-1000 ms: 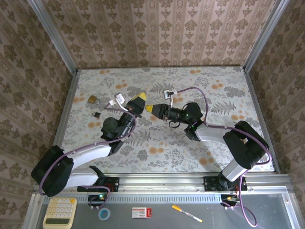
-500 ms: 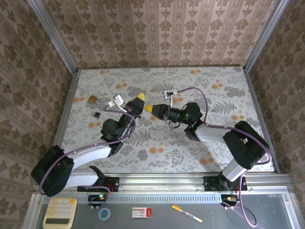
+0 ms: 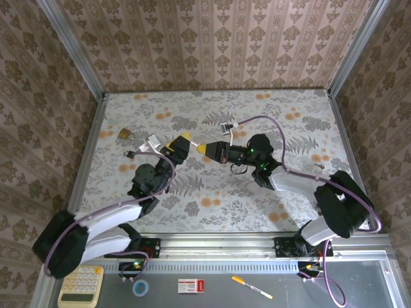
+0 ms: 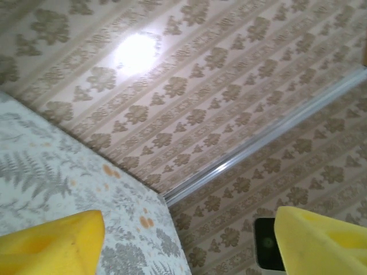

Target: Unlock with the key

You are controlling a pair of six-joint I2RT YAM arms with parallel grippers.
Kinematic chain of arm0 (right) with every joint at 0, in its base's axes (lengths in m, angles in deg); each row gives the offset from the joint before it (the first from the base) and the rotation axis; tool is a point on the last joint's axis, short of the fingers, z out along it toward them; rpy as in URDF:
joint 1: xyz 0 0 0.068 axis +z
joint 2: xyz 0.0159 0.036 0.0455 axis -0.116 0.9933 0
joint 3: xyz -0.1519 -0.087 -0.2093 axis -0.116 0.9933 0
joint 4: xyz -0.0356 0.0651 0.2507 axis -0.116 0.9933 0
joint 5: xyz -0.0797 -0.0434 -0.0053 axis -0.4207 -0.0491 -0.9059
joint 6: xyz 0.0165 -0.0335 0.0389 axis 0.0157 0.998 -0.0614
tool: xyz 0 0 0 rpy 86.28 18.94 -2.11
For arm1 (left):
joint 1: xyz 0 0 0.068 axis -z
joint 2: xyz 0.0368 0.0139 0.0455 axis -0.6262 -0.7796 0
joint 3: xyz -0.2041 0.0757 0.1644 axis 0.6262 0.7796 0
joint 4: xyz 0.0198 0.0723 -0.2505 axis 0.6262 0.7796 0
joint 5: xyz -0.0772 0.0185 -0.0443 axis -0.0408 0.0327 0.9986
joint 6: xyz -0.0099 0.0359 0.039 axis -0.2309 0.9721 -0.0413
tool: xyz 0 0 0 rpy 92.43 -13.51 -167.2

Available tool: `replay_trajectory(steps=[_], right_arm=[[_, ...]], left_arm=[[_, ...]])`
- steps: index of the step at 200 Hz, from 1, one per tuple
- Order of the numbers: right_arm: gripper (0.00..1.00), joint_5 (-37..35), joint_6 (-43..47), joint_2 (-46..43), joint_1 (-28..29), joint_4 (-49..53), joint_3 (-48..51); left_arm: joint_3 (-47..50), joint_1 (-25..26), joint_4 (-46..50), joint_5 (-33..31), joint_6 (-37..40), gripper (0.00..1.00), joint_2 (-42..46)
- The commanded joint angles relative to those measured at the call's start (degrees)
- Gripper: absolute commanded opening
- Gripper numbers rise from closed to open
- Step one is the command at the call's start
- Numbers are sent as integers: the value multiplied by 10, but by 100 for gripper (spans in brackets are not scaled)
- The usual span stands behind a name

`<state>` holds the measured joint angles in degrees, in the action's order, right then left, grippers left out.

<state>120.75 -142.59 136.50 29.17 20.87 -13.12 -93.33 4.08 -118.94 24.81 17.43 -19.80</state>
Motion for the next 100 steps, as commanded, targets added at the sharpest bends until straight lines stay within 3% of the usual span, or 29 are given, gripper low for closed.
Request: replay_trajectory(steps=[1,28,43,69,100], right_arm=[[0,7,118,-39,-3,186,-39],[0,5,201,-72,-2,328,-69],[0,6,229,-80,-2,366,-78],[0,-1,272,-90,-2,431,-92],[0,-14,305,-100,1,478,-98]], left_arm=[[-84,-13,318,-49,27,88,105],[-196,-62,623,-50,74,97,149],[-250,-115,760,-12,104,98,131],[-304,-212,895,54,170,98,83],[-349,-289,960,96,242,98,11]])
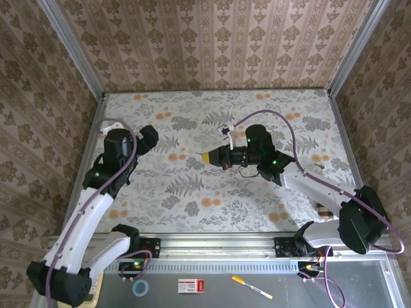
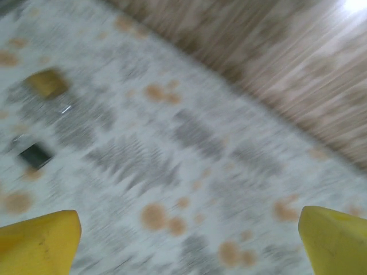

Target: Unlock with the key

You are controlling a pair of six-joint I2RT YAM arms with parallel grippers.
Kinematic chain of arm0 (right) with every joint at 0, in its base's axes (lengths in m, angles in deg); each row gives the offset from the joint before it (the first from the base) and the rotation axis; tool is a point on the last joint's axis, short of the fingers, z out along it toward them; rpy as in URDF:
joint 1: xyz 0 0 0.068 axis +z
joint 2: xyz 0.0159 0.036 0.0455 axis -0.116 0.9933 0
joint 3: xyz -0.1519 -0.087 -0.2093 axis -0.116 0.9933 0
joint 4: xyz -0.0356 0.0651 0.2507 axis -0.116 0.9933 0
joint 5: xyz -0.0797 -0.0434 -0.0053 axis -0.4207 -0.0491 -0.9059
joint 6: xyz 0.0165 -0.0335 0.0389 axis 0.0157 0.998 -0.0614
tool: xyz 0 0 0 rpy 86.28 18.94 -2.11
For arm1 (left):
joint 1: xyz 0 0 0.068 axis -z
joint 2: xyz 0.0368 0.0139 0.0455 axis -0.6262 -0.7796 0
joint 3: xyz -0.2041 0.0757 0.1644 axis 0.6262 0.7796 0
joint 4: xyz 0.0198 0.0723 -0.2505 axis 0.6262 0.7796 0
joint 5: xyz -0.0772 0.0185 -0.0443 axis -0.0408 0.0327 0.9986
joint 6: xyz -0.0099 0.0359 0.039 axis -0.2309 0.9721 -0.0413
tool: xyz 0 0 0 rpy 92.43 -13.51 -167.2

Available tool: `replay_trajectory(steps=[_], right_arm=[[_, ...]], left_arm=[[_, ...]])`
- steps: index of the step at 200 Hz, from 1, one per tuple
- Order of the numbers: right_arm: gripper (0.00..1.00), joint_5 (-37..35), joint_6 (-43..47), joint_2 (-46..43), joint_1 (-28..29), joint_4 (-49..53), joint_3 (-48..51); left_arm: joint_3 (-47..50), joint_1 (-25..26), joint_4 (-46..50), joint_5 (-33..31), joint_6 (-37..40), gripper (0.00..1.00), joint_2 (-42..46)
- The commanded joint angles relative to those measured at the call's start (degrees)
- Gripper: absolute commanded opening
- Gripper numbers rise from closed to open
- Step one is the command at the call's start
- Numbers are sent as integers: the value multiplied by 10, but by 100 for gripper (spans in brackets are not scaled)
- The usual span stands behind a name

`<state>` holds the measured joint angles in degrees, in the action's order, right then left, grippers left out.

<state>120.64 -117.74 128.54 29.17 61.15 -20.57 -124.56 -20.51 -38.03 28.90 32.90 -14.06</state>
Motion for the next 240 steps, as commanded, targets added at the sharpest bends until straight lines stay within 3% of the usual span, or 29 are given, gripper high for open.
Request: replay_trajectory(steps=[1,34,75,97,124,189,240], right_arm=[[0,-14,58,-20,1,77,-24],[0,-37,93,-23,7,127,-34],[0,-42,108,-33,8,138,-17],[0,-43,113,-37,8,140,-6],[0,-46,118,-44,9,135,12],[0,-46,123,-51,9,131,38],[0,-47,133,-57,9,130,54]], left_arm=[[-38,-45,153,57,90,98,-49],[-89,-96,195,49,154,94,-161],[-150,-123,220,4,219,81,-312],[-134,-183,161,107,177,75,-365],[-123,-216,101,154,110,73,-398],[-146,-238,34,154,-28,68,-498],[-171,-246,37,97,-79,67,-530]])
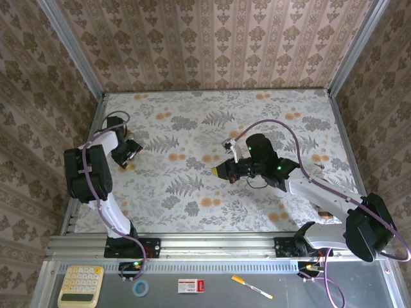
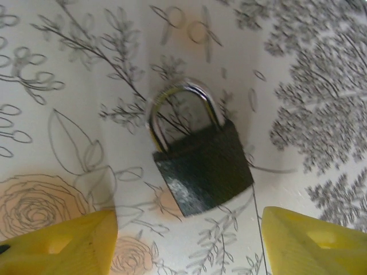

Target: Unlock with the key

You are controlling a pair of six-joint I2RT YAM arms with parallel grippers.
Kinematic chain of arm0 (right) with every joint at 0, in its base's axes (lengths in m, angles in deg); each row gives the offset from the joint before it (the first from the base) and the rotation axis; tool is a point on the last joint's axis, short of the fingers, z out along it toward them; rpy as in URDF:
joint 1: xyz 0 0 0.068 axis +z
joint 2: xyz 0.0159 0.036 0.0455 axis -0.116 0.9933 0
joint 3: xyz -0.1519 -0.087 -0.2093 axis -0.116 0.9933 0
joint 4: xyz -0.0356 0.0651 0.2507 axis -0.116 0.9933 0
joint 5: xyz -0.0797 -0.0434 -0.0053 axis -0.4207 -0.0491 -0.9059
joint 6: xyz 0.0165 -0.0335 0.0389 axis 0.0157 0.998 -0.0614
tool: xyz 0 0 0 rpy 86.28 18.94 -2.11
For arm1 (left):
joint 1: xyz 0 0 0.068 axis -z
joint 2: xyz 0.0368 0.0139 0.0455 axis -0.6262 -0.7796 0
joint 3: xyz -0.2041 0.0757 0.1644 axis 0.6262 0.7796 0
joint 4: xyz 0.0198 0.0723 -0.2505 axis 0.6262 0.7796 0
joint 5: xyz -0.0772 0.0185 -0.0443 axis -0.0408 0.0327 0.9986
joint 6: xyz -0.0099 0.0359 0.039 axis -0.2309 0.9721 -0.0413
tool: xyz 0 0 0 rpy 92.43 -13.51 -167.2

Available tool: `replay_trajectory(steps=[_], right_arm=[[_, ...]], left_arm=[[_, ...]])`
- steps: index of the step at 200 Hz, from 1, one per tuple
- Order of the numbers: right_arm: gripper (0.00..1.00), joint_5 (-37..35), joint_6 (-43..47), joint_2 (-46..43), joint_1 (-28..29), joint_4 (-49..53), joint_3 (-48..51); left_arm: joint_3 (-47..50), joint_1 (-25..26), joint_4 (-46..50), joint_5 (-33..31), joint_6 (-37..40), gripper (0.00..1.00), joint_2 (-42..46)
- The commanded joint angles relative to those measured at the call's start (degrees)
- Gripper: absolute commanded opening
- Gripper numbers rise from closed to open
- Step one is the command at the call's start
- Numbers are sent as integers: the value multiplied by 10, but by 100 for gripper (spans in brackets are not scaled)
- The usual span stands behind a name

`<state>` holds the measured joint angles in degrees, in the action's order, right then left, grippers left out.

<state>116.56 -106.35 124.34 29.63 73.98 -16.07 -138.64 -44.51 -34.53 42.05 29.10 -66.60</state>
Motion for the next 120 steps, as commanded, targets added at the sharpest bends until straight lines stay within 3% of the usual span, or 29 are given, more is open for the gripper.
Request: replay_trajectory(steps=[1,78,120], right_arm=[[0,-6,20,-15,4,2,9],[0,-16,40,1,4,9,10],[0,-15,43,7,4,9,7]], left_arm=[[-30,-6,2,-35,-42,67,-5],[-59,-7,6,-23,-65,59,-65],[-56,-4,6,-6,-59,49,-81]])
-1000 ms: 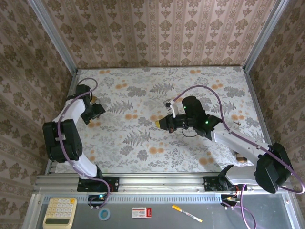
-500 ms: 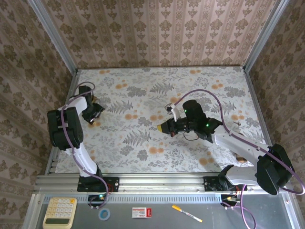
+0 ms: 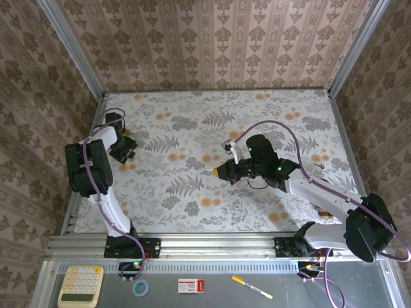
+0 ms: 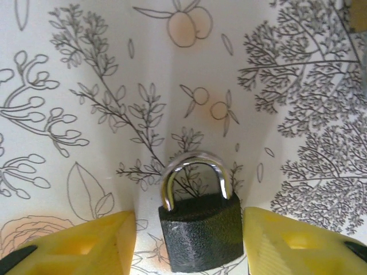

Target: Unlock with the key

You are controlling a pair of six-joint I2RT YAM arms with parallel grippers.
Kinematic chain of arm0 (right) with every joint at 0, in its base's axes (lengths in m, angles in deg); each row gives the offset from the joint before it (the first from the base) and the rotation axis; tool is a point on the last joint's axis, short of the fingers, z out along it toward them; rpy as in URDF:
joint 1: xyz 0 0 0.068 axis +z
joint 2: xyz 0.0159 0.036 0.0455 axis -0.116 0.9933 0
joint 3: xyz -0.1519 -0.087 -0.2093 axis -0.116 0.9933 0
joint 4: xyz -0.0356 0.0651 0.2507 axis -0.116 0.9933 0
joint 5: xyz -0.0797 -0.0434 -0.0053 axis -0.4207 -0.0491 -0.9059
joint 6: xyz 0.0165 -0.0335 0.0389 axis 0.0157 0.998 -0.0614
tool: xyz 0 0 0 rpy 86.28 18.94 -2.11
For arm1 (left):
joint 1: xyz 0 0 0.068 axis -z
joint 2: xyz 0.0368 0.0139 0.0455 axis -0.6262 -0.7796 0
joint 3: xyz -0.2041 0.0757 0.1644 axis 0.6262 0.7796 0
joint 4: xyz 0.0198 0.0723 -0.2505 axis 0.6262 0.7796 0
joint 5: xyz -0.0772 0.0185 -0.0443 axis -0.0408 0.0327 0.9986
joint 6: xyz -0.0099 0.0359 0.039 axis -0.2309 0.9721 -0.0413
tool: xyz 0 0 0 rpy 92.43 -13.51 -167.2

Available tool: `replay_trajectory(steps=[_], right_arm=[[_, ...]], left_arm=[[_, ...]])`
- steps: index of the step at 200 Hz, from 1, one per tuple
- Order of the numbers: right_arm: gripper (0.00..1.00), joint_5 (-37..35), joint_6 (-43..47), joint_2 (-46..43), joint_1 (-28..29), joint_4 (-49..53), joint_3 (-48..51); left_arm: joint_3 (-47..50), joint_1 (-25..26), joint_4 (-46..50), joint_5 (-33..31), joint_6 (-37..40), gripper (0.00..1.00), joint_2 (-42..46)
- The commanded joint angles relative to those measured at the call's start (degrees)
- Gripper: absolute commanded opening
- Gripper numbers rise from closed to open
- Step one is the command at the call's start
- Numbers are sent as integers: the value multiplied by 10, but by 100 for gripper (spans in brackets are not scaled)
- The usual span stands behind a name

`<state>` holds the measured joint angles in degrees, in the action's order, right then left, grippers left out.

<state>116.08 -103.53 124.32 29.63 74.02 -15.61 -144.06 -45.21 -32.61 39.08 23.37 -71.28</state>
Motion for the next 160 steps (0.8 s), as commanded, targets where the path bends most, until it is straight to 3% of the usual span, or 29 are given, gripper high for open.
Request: replay_trajectory(steps=[1,64,103,128,160], right_arm=[[0,-10,15,8,4,8,3],[0,-6,24,11,4,18,-9],[0,-6,25,7,4,20,-9],[0,-6,18,12,4,19,-14],[0,-6,-2,18,4,-3,-20]], left_arm=[[-2,3,-14,24,-2,49,-34],[-4,23,-2,30,21,42,-47],[14,28,-18,48,26,28,-42],[56,29,-66,82,15,19,-11],[162,29,-195,151,-36,13,69]])
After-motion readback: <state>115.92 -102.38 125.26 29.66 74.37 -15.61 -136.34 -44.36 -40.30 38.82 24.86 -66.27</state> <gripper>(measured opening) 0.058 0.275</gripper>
